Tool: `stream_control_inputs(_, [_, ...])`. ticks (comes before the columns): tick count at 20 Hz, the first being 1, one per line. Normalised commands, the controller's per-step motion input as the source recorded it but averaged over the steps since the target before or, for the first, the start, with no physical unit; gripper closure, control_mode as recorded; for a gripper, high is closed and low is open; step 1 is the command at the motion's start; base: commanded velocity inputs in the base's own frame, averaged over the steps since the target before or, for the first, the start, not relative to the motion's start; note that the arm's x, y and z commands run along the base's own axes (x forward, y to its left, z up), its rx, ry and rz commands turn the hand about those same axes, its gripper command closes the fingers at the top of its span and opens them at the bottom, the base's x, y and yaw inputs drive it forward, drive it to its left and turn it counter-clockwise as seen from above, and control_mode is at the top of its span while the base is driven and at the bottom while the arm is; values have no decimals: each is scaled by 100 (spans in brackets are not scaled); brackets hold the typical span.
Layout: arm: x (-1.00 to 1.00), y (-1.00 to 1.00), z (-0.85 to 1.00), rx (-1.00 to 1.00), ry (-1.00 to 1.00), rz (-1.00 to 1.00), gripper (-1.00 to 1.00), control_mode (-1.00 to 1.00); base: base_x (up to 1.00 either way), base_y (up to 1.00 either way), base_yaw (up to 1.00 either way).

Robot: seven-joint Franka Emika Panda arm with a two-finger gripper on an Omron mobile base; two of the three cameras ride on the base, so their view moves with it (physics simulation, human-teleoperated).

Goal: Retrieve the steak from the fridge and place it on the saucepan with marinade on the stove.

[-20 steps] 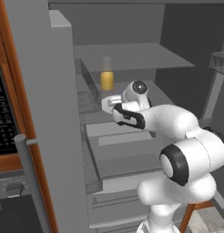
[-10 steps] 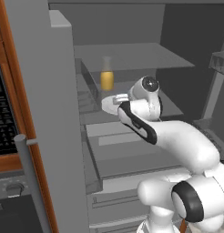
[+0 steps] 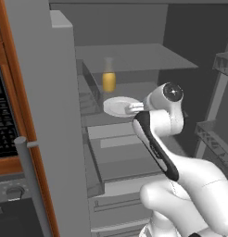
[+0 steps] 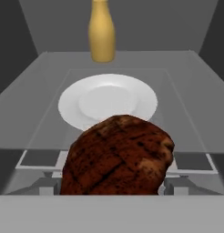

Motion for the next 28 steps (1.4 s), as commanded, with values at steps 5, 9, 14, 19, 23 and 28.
stream_control_inputs(5, [-91,-7,43,0,13,-3,100,-100,0,0,0])
stream_control_inputs(9, [-91,-6,41,0,13,-4,100,-100,0,0,0])
stream_control_inputs(14, [-60,-4,39,0,14,-2,100,-100,0,0,0])
stream_control_inputs(19, [-58,-3,19,0,8,0,100,-100,0,0,0])
stream_control_inputs(23, [-74,-14,1,0,4,0,100,-100,0,0,0])
stream_control_inputs(28, [-70,-8,0,0,6,0,100,-100,0,0,0])
